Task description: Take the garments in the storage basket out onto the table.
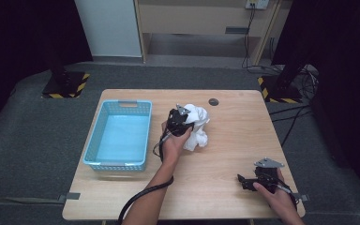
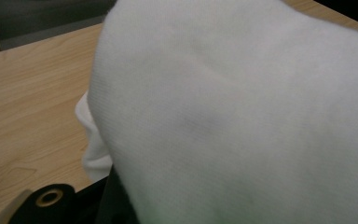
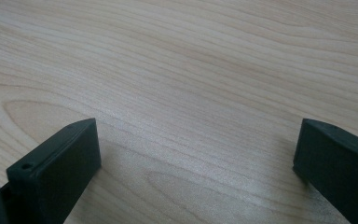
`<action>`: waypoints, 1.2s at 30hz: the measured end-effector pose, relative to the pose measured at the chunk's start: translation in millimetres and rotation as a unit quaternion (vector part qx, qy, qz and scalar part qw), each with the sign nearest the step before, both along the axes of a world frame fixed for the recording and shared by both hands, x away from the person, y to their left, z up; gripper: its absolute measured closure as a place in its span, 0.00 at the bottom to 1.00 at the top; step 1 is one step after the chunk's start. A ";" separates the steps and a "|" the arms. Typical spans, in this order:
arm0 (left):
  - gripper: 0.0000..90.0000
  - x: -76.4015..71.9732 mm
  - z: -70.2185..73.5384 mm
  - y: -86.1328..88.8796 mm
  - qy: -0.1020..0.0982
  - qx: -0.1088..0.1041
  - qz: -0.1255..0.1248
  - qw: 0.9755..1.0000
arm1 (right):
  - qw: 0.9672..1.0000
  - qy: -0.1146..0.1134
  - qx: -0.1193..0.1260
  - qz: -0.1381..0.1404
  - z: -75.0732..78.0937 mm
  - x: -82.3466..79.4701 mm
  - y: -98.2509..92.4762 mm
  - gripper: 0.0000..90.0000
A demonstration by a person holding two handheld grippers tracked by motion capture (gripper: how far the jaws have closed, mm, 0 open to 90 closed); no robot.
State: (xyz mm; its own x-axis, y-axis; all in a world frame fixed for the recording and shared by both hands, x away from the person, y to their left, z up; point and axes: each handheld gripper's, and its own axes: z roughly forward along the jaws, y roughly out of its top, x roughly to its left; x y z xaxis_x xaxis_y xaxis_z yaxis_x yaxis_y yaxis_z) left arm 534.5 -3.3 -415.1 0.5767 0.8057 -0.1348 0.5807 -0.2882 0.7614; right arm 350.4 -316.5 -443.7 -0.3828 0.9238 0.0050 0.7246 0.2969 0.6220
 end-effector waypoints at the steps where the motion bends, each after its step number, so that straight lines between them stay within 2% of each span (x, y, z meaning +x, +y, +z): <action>1: 0.67 0.5 -1.1 -0.2 0.001 0.002 0.001 1.000 | 1.000 0.000 0.000 0.000 0.0 0.0 0.0 0.00; 5: 0.67 2.7 -4.8 0.4 0.013 -0.014 0.005 1.000 | 1.000 0.000 0.000 0.000 0.0 0.0 0.1 0.00; 11: 0.66 3.3 -4.8 -3.3 0.016 -0.020 0.000 1.000 | 1.000 0.000 0.001 -0.001 0.0 0.0 0.1 0.00; 14: 0.65 4.4 -6.0 -6.7 0.020 -0.013 -0.001 1.000 | 1.000 0.000 0.000 0.000 0.0 0.0 0.0 0.00; 20: 0.51 5.4 -15.9 -9.5 0.038 -0.017 0.007 0.999 | 1.000 0.000 0.000 0.000 0.0 -0.1 -0.1 0.00; 23: 0.34 6.5 -16.9 -11.2 0.047 -0.021 0.010 0.999 | 1.000 0.000 0.000 0.000 0.0 0.0 0.0 0.00; 26: 0.17 10.8 -16.5 -13.3 0.063 -0.021 -0.001 0.998 | 1.000 0.000 0.000 0.000 0.0 -0.1 0.0 0.00; 27: 0.13 11.5 -15.6 -13.7 0.062 -0.014 -0.002 0.998 | 1.000 0.000 0.000 0.000 0.0 0.0 0.0 0.00; 28: 0.11 12.2 -14.6 -14.0 0.063 -0.008 0.002 0.998 | 1.000 0.000 0.000 0.000 0.0 0.0 0.0 0.00; 30: 0.07 14.1 -14.4 -13.7 0.077 -0.010 0.004 0.997 | 1.000 0.000 0.000 0.000 0.0 -0.1 0.0 0.00; 36: 0.04 12.8 -13.3 -12.8 0.082 -0.007 0.019 0.996 | 1.000 0.000 0.000 0.000 0.0 -0.1 0.0 0.00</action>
State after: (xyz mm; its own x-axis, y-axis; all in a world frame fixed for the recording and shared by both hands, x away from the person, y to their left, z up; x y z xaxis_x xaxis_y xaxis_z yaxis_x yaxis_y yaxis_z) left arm 547.3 -16.1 -428.4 0.5151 0.8242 -0.2352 0.7073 -0.2538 0.6597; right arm 350.3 -316.5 -443.7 -0.3827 0.9239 0.0046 0.7242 0.2969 0.6224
